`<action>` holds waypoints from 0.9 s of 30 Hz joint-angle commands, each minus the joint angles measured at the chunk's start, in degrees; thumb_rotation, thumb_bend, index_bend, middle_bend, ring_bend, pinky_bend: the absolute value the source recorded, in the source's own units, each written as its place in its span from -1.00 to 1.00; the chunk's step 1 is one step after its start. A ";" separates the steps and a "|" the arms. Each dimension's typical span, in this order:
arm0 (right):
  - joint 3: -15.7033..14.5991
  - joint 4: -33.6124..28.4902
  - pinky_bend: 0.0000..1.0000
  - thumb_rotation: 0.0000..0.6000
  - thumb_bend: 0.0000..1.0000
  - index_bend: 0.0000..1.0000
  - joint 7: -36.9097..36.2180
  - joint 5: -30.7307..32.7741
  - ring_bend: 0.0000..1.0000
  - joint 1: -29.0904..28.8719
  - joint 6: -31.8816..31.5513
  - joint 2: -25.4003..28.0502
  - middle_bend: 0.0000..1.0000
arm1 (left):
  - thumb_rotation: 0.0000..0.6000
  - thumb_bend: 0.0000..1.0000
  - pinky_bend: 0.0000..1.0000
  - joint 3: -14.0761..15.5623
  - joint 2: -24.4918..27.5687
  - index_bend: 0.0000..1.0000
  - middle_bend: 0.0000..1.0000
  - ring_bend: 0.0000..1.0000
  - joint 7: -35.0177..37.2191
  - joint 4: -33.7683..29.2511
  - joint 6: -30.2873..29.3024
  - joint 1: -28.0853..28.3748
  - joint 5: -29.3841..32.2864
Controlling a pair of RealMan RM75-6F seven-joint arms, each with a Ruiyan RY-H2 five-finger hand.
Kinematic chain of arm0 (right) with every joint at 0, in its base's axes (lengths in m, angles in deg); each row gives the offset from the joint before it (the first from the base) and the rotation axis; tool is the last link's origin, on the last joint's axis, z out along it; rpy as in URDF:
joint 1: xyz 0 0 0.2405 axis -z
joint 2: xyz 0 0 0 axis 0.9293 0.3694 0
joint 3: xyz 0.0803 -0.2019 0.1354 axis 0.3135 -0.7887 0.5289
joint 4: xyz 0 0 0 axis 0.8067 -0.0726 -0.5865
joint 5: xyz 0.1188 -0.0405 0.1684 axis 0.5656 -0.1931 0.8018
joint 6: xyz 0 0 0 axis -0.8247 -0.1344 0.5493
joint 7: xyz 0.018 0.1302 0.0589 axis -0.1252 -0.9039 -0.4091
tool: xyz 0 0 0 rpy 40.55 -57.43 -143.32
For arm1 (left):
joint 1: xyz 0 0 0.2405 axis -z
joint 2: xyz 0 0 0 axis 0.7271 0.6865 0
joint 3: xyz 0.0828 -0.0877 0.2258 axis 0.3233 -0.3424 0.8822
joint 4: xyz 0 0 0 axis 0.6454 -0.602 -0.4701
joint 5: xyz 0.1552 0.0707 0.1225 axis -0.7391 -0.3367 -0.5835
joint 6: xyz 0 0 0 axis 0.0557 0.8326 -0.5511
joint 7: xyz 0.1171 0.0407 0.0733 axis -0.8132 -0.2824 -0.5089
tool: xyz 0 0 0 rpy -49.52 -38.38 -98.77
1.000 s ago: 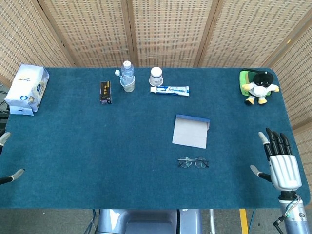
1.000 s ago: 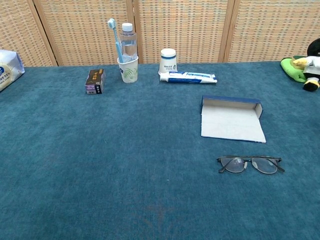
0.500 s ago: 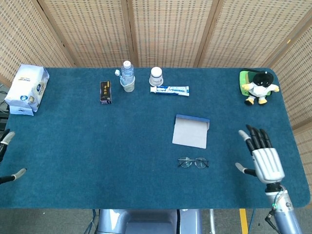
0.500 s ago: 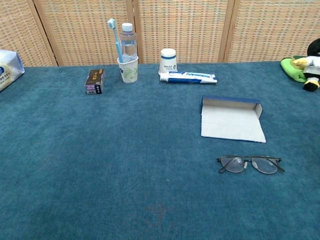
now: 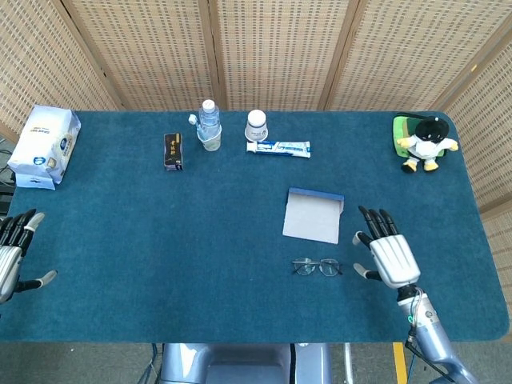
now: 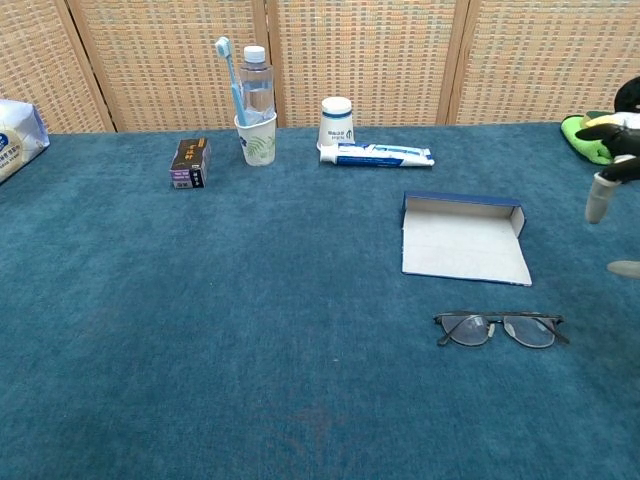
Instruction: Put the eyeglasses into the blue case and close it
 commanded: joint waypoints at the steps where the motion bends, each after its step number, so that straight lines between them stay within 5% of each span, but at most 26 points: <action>1: 0.21 0.86 -1.00 1.00 -0.44 -0.08 1.50 1.06 -1.00 -1.37 2.17 -1.55 -1.00 | 1.00 -1.00 -1.00 0.02 -0.14 -1.00 -1.00 -1.00 -0.39 -0.08 -0.07 -0.04 0.12; 9: 0.55 5.29 -1.00 1.00 -0.38 -0.06 4.01 3.81 -1.00 -4.43 7.27 -5.71 -1.00 | 1.00 -1.00 -1.00 -0.17 -0.62 -1.00 -1.00 -1.00 -2.26 -0.33 0.50 0.19 1.15; 27: 0.24 4.53 -1.00 1.00 -0.28 -0.06 7.70 9.17 -1.00 -8.16 14.27 -8.39 -1.00 | 1.00 -1.00 -1.00 -0.39 -1.00 -1.00 -1.00 -1.00 -4.01 -0.80 1.89 0.74 2.76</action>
